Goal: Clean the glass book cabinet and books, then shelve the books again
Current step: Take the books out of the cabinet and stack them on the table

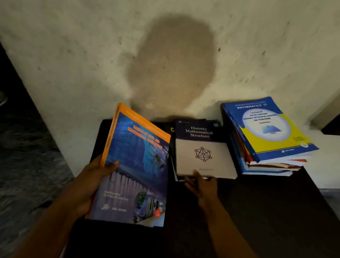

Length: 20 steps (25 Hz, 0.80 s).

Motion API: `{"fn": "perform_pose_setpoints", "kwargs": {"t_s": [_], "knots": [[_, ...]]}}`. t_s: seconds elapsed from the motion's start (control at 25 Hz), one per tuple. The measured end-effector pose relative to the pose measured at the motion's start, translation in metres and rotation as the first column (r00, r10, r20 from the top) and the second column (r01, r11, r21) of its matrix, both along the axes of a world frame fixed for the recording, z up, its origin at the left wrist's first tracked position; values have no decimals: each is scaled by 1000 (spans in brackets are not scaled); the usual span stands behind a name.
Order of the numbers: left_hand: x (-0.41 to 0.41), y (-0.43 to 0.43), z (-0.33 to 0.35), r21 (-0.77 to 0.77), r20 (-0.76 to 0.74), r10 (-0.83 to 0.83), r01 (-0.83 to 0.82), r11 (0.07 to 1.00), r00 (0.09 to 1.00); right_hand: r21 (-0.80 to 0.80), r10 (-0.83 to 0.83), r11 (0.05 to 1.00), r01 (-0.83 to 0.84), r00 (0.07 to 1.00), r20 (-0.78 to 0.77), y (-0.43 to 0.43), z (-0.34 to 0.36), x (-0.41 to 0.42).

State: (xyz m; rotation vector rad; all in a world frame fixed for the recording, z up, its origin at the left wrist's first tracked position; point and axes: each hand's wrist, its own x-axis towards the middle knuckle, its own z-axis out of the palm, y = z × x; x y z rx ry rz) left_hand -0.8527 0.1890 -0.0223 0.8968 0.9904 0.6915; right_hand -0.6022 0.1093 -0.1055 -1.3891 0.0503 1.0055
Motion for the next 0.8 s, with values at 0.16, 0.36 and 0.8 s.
{"fn": "perform_pose_setpoints", "kwargs": {"t_s": [0.16, 0.36, 0.8], "knots": [[0, 1, -5, -47, 15, -38, 39, 998, 999, -388, 495, 818, -424, 863, 100, -12, 29, 8], [15, 10, -13, -161, 219, -192, 230, 960, 957, -19, 582, 810, -586, 808, -88, -43, 49, -30], [203, 69, -52, 2, -108, -94, 95, 996, 990, -346, 322, 930, -123, 725, 609, 34, 64, 101]]}}
